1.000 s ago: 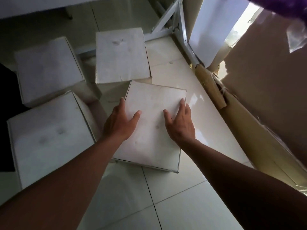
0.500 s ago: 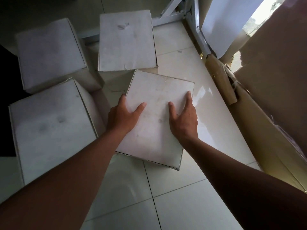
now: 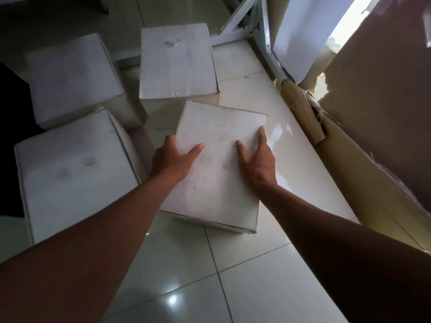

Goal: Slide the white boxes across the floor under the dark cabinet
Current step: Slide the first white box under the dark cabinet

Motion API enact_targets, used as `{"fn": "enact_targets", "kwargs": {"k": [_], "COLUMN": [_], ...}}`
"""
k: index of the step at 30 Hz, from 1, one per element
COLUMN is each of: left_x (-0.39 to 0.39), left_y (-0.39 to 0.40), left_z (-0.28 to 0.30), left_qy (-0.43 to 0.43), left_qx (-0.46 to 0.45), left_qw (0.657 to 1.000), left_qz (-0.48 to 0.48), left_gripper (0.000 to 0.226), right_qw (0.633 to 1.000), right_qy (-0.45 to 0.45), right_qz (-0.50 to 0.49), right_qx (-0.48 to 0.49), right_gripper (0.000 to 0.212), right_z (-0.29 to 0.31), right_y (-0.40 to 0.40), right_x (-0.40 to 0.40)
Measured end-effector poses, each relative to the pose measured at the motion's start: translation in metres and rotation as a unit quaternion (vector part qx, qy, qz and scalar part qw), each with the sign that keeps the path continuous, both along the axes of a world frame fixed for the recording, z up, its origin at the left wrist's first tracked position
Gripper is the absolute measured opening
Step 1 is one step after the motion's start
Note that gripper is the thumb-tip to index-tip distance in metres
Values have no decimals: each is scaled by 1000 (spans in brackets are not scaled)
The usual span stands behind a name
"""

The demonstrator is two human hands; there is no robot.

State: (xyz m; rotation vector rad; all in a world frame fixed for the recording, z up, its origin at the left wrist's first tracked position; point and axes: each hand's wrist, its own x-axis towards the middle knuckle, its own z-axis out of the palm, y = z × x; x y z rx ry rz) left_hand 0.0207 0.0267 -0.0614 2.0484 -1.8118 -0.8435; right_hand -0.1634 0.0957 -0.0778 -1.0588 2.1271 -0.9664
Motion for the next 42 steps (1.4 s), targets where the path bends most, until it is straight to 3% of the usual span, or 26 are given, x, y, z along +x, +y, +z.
{"fn": "enact_targets", "kwargs": {"k": [5,13,24,33,42], "left_x": [6,47,164,264,350], "left_y": [23,67,137,164,211], "left_z": [25,90,167,195,183], "left_qy": [7,54,105,142,13], "left_qx": [-31,-65,-92,-87,-44], "left_qw": [999,996,990,985,998], "left_qz": [-5,12,31,40,49], "left_gripper": [78,85,85,83,83], "right_qw": [1000,998,994,998,995], "right_qy": [4,47,103,58,-7], "right_qz": [-21,-22,6,-8,97], "right_qx": [-12,-46,-38,-13,11], "right_gripper": [83,78,75,89,83], "right_z": [25,112,214,240,217], "right_y": [30,71,131,152,164], "right_x": [10,51,157,253,329]}}
